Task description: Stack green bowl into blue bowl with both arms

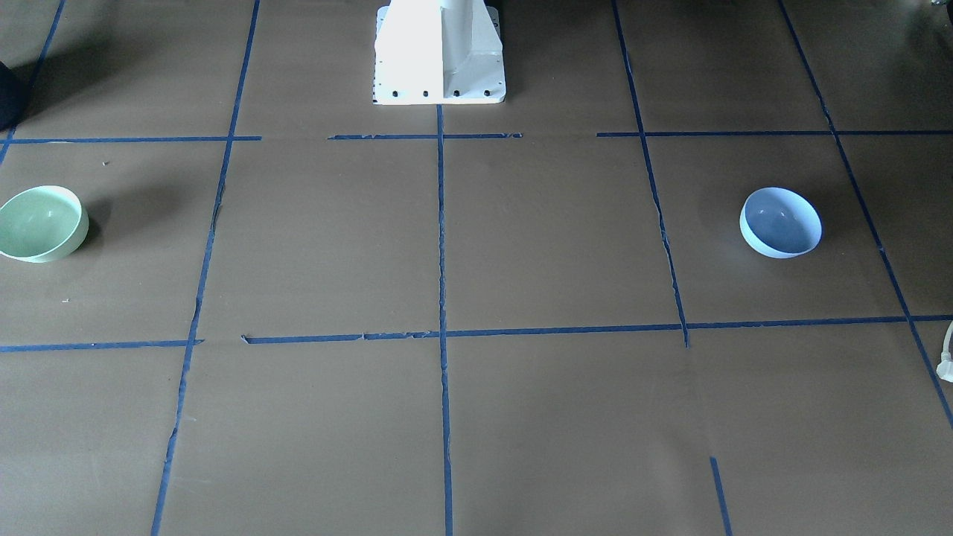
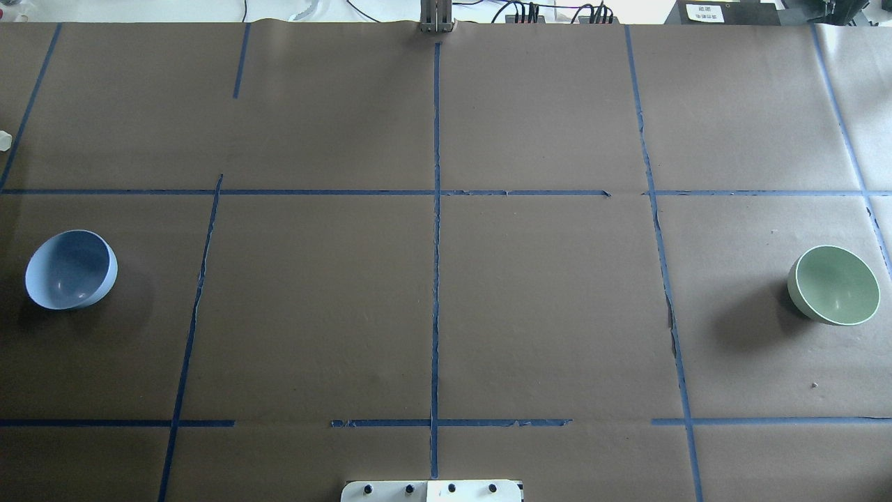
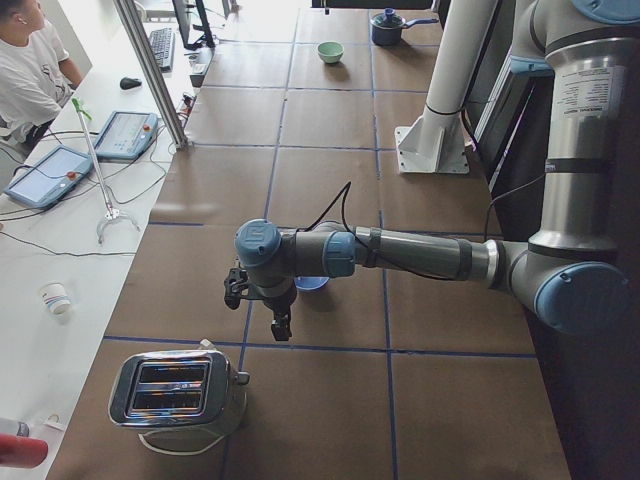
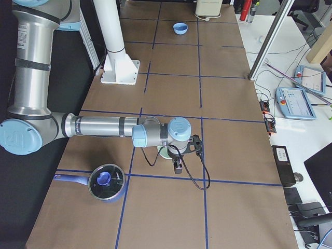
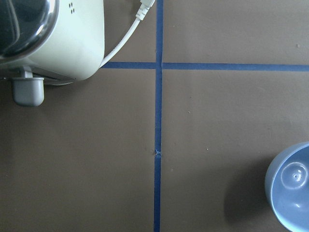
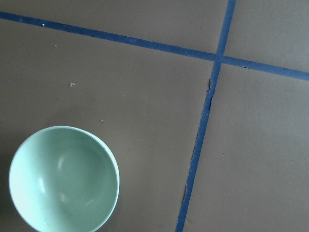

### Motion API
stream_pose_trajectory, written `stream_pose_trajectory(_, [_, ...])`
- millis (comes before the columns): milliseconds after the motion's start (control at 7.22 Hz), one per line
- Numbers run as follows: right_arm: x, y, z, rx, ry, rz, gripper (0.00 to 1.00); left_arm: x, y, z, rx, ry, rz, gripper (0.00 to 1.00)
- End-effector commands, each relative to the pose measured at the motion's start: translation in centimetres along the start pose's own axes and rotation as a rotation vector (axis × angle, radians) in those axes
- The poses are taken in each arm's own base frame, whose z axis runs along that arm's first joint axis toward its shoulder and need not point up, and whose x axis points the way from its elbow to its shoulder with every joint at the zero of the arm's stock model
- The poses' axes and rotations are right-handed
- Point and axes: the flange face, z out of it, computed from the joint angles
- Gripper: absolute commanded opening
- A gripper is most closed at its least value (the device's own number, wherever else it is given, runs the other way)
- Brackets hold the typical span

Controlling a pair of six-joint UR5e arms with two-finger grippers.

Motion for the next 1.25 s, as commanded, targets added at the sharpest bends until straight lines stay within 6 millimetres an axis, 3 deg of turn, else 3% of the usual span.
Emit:
stream_pose_trajectory(0, [-0.8,-0.1,-0.5,0.013,-0.019,-0.006,1.00,0.7,-0.4,0.5,0.014,0.000,0.041,1.00])
stream_pose_trajectory(277, [-0.8,-0.2,-0.6,0.014,-0.007,-0.011,1.00,2.4,-0.7,0.8,0.061,0.004,0.123,1.00])
stream_pose_trajectory(415, [-0.9,0.0,-0.5,0.014,-0.013,-0.008,1.00,1.7,0.6,1.9,0.065,0.004,0.138,1.00])
stream_pose_trajectory(554, [-0.8,0.1,-0.5,0.011,-0.013,-0.003,1.00,2.5,0.6,2.8,0.071,0.010,0.093,1.00])
stream_pose_trajectory(692, [-0.9,0.0,-0.5,0.012,-0.015,0.015,1.00,5.2,0.2,4.6,0.089,0.029,0.070,1.00])
stream_pose_trajectory(1108, [-1.1,-0.1,-0.4,0.011,-0.023,0.015,1.00,11.8,1.5,12.9,0.083,0.105,0.034,1.00])
